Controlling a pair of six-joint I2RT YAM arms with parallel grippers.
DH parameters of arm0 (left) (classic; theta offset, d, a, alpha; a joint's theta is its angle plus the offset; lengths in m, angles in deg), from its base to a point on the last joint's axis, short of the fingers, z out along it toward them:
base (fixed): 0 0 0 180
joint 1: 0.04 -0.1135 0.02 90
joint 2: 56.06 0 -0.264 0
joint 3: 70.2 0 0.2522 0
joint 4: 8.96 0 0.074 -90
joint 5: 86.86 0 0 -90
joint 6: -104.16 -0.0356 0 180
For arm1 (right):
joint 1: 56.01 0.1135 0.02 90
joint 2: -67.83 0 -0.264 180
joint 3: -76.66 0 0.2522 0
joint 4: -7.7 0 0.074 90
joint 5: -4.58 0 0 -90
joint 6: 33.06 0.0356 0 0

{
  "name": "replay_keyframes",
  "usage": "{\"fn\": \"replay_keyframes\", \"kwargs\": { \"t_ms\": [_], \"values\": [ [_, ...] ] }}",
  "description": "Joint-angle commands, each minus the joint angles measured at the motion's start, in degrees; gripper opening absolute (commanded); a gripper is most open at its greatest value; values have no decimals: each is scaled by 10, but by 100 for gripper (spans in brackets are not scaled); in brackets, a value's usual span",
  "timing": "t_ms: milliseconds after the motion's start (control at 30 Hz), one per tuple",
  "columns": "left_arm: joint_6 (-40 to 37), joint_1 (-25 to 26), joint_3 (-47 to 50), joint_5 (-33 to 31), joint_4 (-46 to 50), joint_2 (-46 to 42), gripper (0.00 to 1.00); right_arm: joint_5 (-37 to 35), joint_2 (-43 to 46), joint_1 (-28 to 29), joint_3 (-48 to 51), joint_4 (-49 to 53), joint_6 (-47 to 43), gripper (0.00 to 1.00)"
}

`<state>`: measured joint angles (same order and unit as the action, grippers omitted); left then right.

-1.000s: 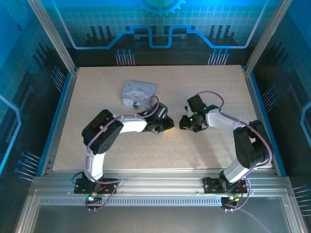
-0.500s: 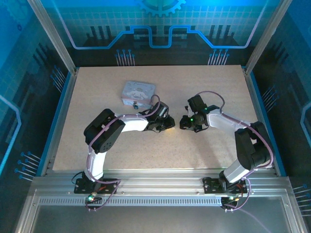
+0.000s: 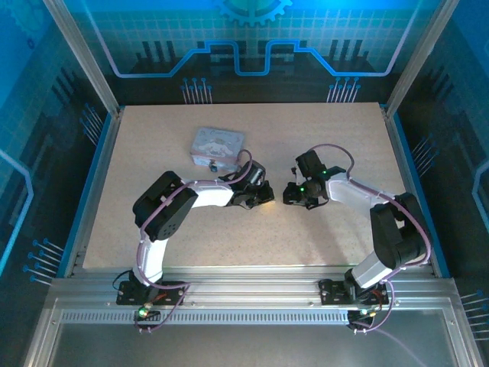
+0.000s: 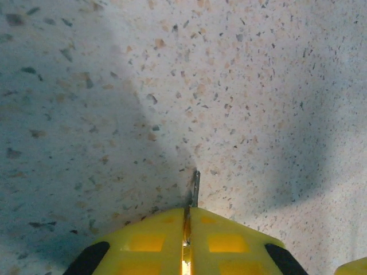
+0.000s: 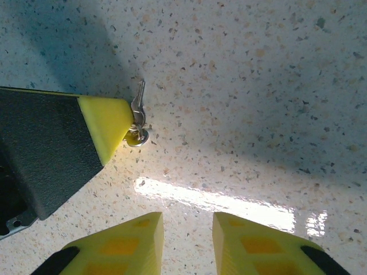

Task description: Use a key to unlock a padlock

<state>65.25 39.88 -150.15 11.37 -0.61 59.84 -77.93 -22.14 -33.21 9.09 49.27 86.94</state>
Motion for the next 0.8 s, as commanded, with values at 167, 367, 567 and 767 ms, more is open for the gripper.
{"fn": "replay_keyframes", "kwargs": {
  "t_ms": [167, 367, 567, 767],
  "values": [
    [-16, 5, 0, 16, -5, 4, 1, -2, 21, -8, 19, -9, 5, 28],
    [-31, 5, 10, 6, -3, -12, 0, 2, 39, -14, 30, -15, 11, 28],
    [-69, 4, 22, -3, -9, -38, 0, 13, 80, -31, 56, -32, 22, 28],
    [-122, 3, 38, -11, -26, -74, 0, 32, 133, -50, 73, -40, 21, 27]
  ]
}}
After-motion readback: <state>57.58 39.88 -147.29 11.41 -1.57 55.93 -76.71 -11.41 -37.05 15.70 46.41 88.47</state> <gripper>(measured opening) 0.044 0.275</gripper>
